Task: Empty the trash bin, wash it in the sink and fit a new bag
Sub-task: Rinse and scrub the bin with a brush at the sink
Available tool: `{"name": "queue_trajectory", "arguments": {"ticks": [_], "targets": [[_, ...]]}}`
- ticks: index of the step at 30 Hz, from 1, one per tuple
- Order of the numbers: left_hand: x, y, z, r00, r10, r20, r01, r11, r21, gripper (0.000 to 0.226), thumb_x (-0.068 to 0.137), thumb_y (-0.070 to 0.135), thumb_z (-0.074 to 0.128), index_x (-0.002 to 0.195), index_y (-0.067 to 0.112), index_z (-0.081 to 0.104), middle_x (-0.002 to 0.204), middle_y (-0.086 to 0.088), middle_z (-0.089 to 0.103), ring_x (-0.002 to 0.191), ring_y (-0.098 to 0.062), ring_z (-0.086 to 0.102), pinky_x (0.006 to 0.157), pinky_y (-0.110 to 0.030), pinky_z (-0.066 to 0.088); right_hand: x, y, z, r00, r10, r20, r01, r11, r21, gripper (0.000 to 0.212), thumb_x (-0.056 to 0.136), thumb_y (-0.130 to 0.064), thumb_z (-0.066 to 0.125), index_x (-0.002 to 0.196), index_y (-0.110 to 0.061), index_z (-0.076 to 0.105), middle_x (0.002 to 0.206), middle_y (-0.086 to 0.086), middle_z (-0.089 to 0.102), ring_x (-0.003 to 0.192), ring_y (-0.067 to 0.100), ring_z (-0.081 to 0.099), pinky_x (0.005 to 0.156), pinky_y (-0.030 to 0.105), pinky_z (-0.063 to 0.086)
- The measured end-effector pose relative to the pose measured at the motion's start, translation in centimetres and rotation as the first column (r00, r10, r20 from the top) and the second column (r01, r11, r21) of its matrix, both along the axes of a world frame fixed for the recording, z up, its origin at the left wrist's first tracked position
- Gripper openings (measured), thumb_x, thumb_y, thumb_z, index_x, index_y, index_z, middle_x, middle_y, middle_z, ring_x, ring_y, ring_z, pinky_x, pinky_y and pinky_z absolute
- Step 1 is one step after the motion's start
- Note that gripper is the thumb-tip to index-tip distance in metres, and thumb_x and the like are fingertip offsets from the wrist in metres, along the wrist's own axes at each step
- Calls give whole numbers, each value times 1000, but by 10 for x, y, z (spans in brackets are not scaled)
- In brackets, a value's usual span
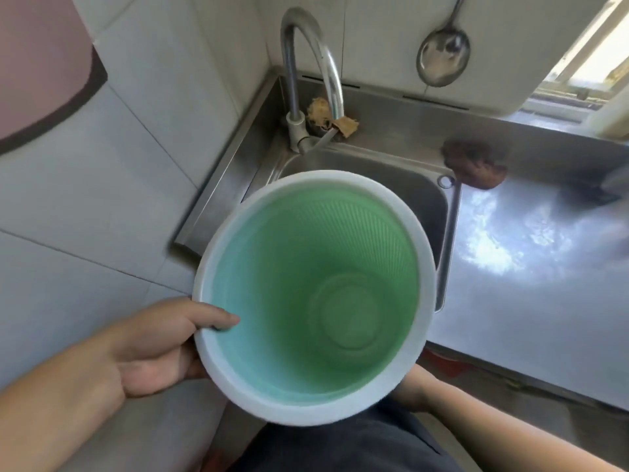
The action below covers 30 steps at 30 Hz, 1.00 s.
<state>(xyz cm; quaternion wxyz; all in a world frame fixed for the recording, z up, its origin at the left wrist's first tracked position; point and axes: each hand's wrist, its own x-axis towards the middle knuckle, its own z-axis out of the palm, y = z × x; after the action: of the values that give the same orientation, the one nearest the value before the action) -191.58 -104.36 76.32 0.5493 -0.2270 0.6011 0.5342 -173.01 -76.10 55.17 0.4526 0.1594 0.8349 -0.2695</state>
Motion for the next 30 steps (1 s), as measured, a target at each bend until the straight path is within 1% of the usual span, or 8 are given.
{"name": "queue_trajectory", "arguments": {"ticks": [3, 5, 10, 14, 19, 23, 27, 30], "targets": [[-23, 46, 8, 999, 8, -40, -7, 1000, 15, 37, 81, 1, 57, 117, 6, 67, 114, -18, 73, 102, -34, 72, 81, -49, 60, -15, 7, 3, 999, 32, -5, -32, 999, -22, 29, 91, -28, 54, 109, -9, 65, 115, 8, 68, 106, 26, 62, 93, 36, 51], [-33, 76, 9, 997, -1, -72, 1, 1000, -5, 30, 91, -1, 52, 116, 6, 66, 111, -16, 75, 100, -32, 73, 80, -47, 60, -23, 12, 6, 997, 73, 0, -73, 997, -21, 14, 89, -28, 54, 83, -17, 59, 97, 3, 63, 89, 24, 56, 78, 32, 49], [-54, 133, -11, 990, -45, -132, 36, 997, -71, 22, 96, 1, 52, 113, 6, 64, 103, -15, 77, 90, -28, 75, 63, -41, 64, -41, 24, 11, 991, 128, -25, -128, 992, -4, 32, 84, -27, 51, 59, -21, 32, 62, -5, 37, 72, 24, 40, 49, 25, 27], [-74, 160, -33, 992, -61, -107, 50, 994, -96, 21, 97, 1, 50, 114, 6, 62, 92, -14, 78, 72, -24, 76, 52, -38, 61, -48, 27, 12, 996, 87, 11, -87, 996, -11, 28, 81, -25, 48, 58, -20, 32, 61, -4, 37, 56, 16, 34, 49, 27, 27], [-108, 175, -73, 992, -65, -112, 50, 990, -133, 28, 97, -1, 48, 125, 0, 53, 117, -22, 67, 87, -33, 70, 49, -45, 61, -62, 25, 12, 999, 1, 54, -1, 1000, 0, 25, 85, -27, 48, 62, -20, 40, 67, -4, 46, 76, 25, 48, 65, 30, 38], [-129, 177, -102, 995, -48, -86, 33, 986, -161, 19, 97, -3, 45, 113, 2, 55, 88, -17, 70, 69, -28, 70, 40, -41, 57, -74, 19, 16, 993, -94, 72, 96, 995, -18, 20, 84, -29, 51, 69, -16, 50, 81, 3, 57, 77, 24, 51, 64, 31, 41], [-146, 175, -132, 997, -30, -78, 14, 981, -192, 22, 96, -5, 46, 113, 5, 56, 89, -17, 70, 74, -30, 69, 48, -47, 60, -90, 18, 26, 986, -145, 85, 149, 988, -45, 27, 82, -30, 53, 60, -20, 42, 71, 0, 50, 75, 23, 48, 57, 30, 37], [-156, 172, -148, 997, -30, -67, 15, 977, -214, 20, 96, -5, 46, 109, 6, 56, 90, -17, 69, 75, -30, 69, 53, -47, 60, -107, 26, 42, 963, -269, 18, 270, 961, -67, 19, 85, -33, 56, 75, -18, 59, 82, 3, 64, 78, 23, 59, 68, 31, 47]]}}
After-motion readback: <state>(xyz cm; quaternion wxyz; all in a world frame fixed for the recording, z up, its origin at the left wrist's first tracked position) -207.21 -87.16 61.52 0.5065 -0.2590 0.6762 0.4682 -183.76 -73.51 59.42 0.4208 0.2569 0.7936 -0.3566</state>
